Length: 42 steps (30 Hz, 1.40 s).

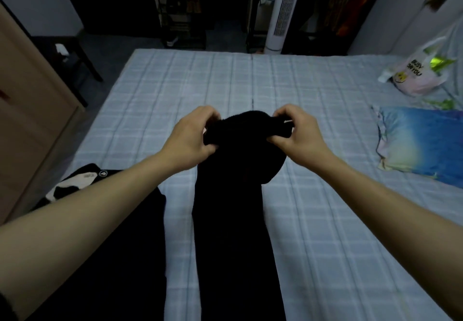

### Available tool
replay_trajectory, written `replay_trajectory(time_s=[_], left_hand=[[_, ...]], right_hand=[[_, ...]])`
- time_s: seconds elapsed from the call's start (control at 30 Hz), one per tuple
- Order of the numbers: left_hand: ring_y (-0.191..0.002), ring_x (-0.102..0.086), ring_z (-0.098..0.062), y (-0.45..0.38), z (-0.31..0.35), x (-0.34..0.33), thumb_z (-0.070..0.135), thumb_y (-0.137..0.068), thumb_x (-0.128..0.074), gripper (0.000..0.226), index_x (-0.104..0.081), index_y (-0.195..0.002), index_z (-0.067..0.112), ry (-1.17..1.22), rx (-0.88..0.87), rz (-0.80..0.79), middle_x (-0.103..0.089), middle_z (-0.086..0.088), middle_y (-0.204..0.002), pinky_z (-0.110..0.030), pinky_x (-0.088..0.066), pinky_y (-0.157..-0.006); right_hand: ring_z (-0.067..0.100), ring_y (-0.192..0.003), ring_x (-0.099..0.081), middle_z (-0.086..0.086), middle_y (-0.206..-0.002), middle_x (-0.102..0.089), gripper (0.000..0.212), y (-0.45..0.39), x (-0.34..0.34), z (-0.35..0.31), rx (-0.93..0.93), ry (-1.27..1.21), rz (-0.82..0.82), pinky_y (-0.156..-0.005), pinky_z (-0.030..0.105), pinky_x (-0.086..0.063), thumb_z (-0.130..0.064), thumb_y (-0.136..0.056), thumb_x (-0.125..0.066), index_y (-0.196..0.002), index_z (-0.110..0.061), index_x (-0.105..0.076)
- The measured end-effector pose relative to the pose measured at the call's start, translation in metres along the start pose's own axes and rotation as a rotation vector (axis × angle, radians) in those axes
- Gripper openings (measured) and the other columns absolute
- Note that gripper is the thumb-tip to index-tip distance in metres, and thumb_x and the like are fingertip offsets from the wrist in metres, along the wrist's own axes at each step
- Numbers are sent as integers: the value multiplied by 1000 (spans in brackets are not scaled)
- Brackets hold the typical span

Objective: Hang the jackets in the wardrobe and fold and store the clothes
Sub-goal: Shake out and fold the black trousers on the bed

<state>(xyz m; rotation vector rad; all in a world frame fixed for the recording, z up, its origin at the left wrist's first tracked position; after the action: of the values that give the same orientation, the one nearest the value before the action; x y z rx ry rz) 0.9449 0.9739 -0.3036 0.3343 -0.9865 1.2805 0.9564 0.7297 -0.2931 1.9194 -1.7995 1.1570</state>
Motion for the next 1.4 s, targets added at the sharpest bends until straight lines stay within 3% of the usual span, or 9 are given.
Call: replay_trajectory(time_s=[0.27, 0.47, 0.67, 0.93, 1.07, 1.13, 1.2, 1.27, 1.4], left_hand=[[-94, -47, -9, 152, 45, -42, 3, -73, -77, 36, -60, -104, 9, -52, -222, -87, -55, -1, -105, -36, -48, -79], [-94, -57, -20, 260, 66, -90, 8, -73, -79, 33, -64, -103, 12, -127, -309, -216, -58, -6, -111, -34, -47, -77], [-93, -54, -16, 351, 61, -148, 7, -60, -82, 56, -60, -109, 22, -139, -291, -385, -56, 1, -115, -33, -43, -73], [-98, -53, -17, 431, 23, -232, 8, -72, -65, 39, -59, -107, 22, -241, -294, -406, -60, -1, -113, -29, -34, -80], [-108, -58, -17, 460, 3, -254, 12, -63, -75, 48, -62, -108, 25, -285, -257, -612, -59, 1, -125, -27, -40, -85], [-101, -59, -11, 456, 1, -245, 24, -75, -72, 34, -63, -107, 28, -210, -208, -643, -61, 7, -117, -23, -47, -77], [-85, -59, -6, 435, 3, -229, 30, -88, -61, 18, -65, -105, 27, -119, -146, -563, -63, 11, -99, -20, -47, -69], [-84, -59, -6, 403, 3, -213, 33, -94, -54, 21, -66, -109, 24, -98, -74, -408, -63, 10, -96, -21, -48, -71], [-131, -50, -21, 339, -10, -218, 38, -99, -43, 47, -55, -138, 15, -249, 63, -224, -54, -2, -142, -36, -44, -106]], right_hand=[[17, -82, -49, -2, -91, -51, 40, 170, -10, -13, 142, 57, -137, -74, 26, -42, 4, -62, -74, -91, -15, -54], [20, -93, -51, -2, -101, -52, 39, 299, -41, 1, 137, 141, -352, -79, 35, -47, -7, -60, -72, -91, -17, -51], [18, -89, -50, -3, -101, -51, 42, 401, -86, 26, 157, 198, -547, -76, 28, -39, -11, -57, -72, -89, -20, -47], [18, -88, -55, -4, -101, -55, 39, 476, -154, 71, 125, 197, -601, -71, 27, -40, -13, -60, -75, -91, -22, -53], [12, -107, -52, -7, -118, -53, 42, 494, -168, 86, 34, 165, -871, -81, 27, -51, -36, -71, -65, -111, -24, -62], [6, -111, -50, -10, -122, -54, 47, 489, -162, 84, -13, 123, -923, -89, 25, -49, -54, -80, -55, -119, -28, -61], [5, -98, -57, -11, -109, -61, 39, 467, -151, 77, -73, 57, -835, -82, 30, -53, -56, -89, -50, -112, -28, -64], [9, -89, -59, -8, -99, -63, 27, 433, -142, 71, -40, 71, -570, -75, 33, -54, -45, -94, -51, -103, -24, -66], [18, -124, -49, 3, -132, -54, 42, 358, -160, 62, -48, 184, -241, -104, 38, -45, -38, -96, -49, -131, -16, -56]])
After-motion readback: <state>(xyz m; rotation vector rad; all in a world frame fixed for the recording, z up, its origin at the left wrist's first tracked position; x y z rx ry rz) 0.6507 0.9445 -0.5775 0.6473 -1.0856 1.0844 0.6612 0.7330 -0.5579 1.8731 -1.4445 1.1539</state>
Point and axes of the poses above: each hand's wrist, its own y-axis away from the middle knuckle, its own x-axis out of the back of the hand, z = x × y, the point moved 4 cm from there along -y, towards the middle knuckle
